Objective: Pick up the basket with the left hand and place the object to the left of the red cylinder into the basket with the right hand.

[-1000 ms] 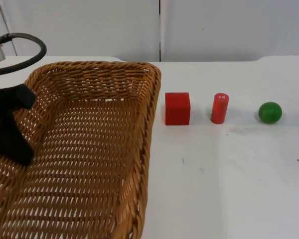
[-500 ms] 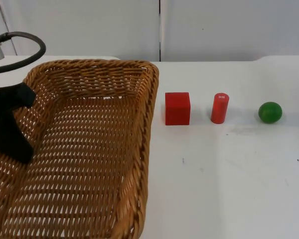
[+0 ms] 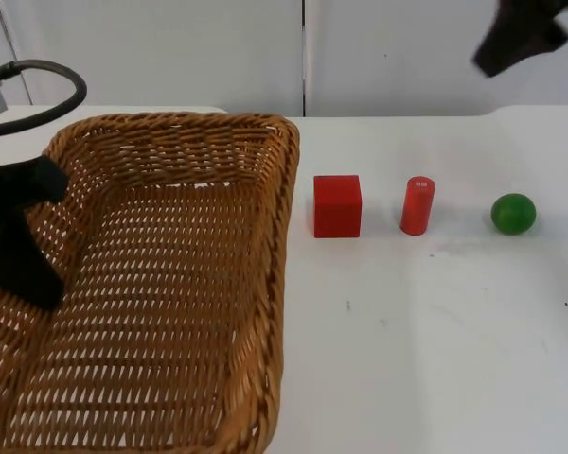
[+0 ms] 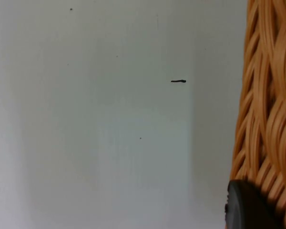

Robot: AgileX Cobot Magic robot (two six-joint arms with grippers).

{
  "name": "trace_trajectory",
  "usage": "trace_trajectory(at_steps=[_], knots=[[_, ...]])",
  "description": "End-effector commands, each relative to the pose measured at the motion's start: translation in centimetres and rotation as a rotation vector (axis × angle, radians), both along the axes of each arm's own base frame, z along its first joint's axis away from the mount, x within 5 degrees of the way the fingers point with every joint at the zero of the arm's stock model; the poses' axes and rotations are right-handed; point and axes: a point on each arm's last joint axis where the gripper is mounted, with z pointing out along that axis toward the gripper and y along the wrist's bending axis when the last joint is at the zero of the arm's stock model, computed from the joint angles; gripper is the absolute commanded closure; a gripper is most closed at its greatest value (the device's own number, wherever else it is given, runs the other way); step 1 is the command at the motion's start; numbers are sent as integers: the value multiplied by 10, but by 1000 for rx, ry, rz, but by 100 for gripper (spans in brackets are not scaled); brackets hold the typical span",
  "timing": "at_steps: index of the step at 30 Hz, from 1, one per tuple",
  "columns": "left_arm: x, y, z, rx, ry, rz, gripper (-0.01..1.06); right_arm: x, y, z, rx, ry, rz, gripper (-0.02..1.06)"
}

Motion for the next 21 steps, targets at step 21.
trace_trajectory(at_steps=[21], knots=[[-1,-1,4,-22,21,63,105,25,59,-82,-82,-65,384,5]])
